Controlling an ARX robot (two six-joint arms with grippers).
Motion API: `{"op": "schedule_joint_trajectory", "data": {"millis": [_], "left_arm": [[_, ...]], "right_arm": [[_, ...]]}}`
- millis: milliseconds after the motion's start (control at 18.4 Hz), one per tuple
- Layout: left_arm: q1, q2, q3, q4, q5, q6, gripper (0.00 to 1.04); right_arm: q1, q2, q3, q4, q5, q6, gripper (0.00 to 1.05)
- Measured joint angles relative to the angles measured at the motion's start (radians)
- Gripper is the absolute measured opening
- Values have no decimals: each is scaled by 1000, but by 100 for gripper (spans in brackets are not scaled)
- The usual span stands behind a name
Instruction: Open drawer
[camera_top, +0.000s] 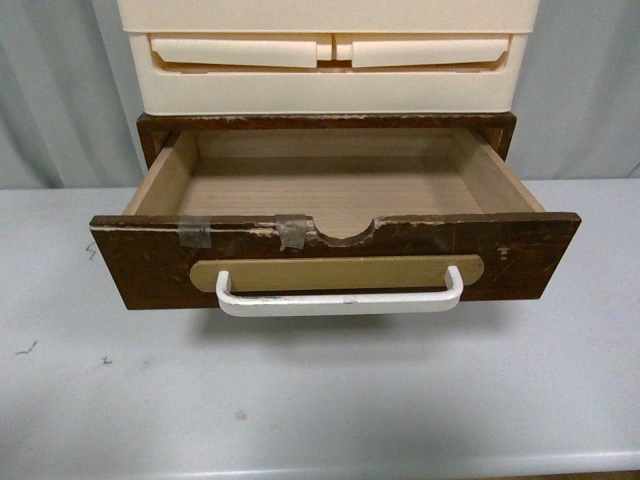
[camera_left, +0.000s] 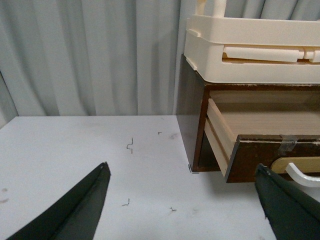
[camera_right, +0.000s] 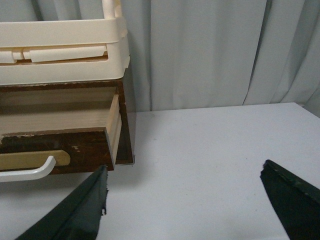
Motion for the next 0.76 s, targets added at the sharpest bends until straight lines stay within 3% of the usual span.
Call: {"op": "schedule_joint_trajectory", "data": {"millis": [217,761], "left_arm": [[0,0,0,0,0,1,100],[0,0,0,0,0,0,98]], "right_arm": [[0,0,0,0,0,0,100],[0,0,0,0,0,0,98]]}}
